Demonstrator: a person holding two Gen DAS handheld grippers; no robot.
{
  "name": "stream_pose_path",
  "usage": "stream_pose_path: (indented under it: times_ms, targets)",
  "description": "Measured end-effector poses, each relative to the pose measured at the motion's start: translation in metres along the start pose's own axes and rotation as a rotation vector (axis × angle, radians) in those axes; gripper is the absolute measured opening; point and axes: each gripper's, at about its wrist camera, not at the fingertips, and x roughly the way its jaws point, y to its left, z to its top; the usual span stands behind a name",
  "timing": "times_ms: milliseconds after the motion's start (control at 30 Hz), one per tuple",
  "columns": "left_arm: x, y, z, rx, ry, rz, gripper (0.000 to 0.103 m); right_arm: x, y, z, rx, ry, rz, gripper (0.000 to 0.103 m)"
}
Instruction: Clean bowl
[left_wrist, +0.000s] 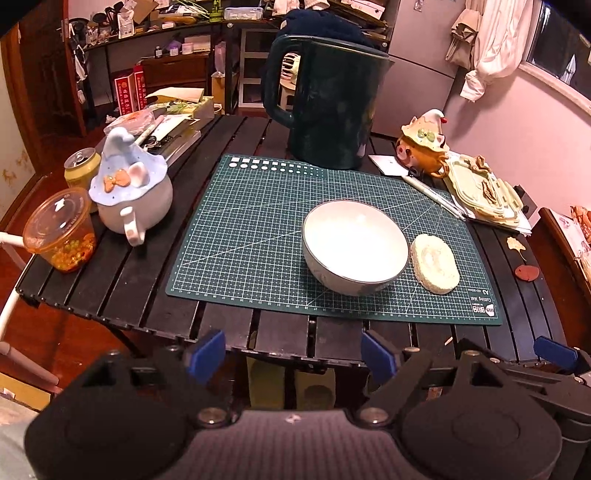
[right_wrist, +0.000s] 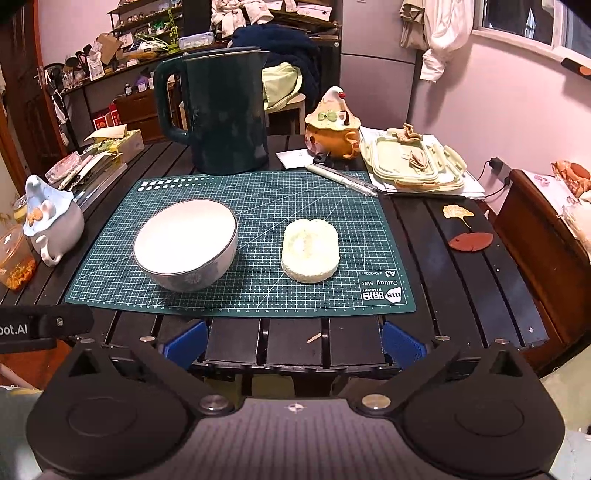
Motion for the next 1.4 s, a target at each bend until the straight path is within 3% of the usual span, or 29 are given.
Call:
stream_pose_path:
  times_ms: [300,433,733,1400]
  targets:
    - [0.0033,0.0007,-0.0007,-0.001,0.017,0.004,0.081,0.0022,-0.0013,0.0002,0.009,0.013,0.008,0.102]
    - [0.0025,0.0017,-0.0002,-0.006,0.015,0.004,0.086,0.0023,-0.0015,0.0004,0.010,0.012,0.011,0.102]
    - [-0.0012,0.0011,0.0020,-0.007,-0.003,0.010,0.086,-0.0063,-0.0039,0.0032,0.030,-0.050,0.016,0.102]
    - [-0.0028,-0.0002,0.0029,0.002,-0.020,0.009,0.086,-0.0051,-0.0008,0.0036,0.007,-0.051,0.018,0.103]
